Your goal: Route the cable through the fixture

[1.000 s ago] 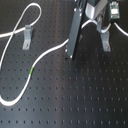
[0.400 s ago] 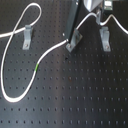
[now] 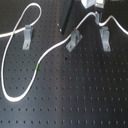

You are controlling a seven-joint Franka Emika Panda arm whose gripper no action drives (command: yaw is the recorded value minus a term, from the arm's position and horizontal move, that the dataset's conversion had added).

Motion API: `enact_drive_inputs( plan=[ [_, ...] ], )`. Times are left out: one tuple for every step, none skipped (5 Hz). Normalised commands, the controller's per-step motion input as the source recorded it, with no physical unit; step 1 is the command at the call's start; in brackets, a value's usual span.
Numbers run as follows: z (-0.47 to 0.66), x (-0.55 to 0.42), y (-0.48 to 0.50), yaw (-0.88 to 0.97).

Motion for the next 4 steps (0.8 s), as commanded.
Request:
enact_drive_inputs(
  plan=[
    [-0.04, -0.009, 0.017, 0.99],
    [-0.04, -0.008, 0.02, 0.99],
    [-0.03, -0.006, 0.021, 0.99],
    [-0.03, -0.003, 0.019, 0.99]
  ],
)
